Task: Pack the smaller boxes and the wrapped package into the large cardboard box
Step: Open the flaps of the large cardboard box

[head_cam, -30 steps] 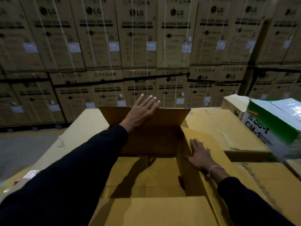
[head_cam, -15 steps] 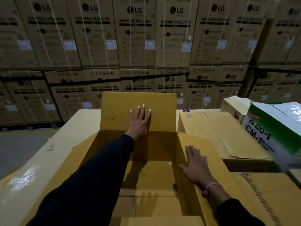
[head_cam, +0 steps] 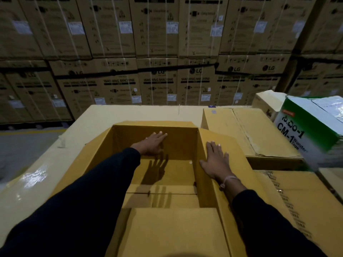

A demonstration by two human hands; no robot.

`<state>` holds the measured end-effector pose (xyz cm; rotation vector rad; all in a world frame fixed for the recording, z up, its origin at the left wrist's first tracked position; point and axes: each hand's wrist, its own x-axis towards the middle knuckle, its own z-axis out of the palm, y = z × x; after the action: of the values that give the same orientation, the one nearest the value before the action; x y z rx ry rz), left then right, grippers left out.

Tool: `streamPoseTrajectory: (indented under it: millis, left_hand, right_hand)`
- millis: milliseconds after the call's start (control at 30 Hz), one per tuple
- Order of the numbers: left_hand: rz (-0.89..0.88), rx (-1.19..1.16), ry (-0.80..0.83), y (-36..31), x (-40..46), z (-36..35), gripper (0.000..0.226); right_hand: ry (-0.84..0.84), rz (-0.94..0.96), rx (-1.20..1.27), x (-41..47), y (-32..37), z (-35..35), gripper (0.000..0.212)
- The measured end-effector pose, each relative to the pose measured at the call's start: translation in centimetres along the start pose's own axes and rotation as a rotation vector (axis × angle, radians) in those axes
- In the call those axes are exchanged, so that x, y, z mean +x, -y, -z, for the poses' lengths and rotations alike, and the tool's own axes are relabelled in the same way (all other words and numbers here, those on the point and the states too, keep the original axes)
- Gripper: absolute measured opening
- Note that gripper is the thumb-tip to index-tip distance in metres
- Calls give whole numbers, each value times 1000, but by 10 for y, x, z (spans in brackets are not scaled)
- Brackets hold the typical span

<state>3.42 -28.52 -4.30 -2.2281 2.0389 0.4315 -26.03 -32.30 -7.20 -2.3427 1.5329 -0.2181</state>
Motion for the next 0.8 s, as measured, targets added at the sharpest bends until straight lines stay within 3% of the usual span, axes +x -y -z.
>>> streamPoseTrajectory:
  millis: [233, 433, 533, 633, 733, 800]
  left_hand:
    - [-103, -7, 289, -39, -88, -27, 68]
    - [-30, -337, 467, -58, -161, -25, 66]
    - [6, -346, 472, -65, -195, -12, 66]
    - [22, -327, 414, -70, -223, 1, 53]
    - [-55, -235, 283, -68, -247, 15, 38]
    - [-125, -184, 197, -69, -270, 29, 29]
  right_hand:
    - [22, 11, 12, -22, 10, 7, 79]
    - [79, 44, 92, -80, 16, 14, 76]
    - [143, 40, 236, -115, 32, 27, 71]
    - [240, -18, 369, -150, 59, 45, 65]
    - [352, 28, 287, -184, 90, 65, 62]
    - [282, 34, 200, -206, 109, 80, 66]
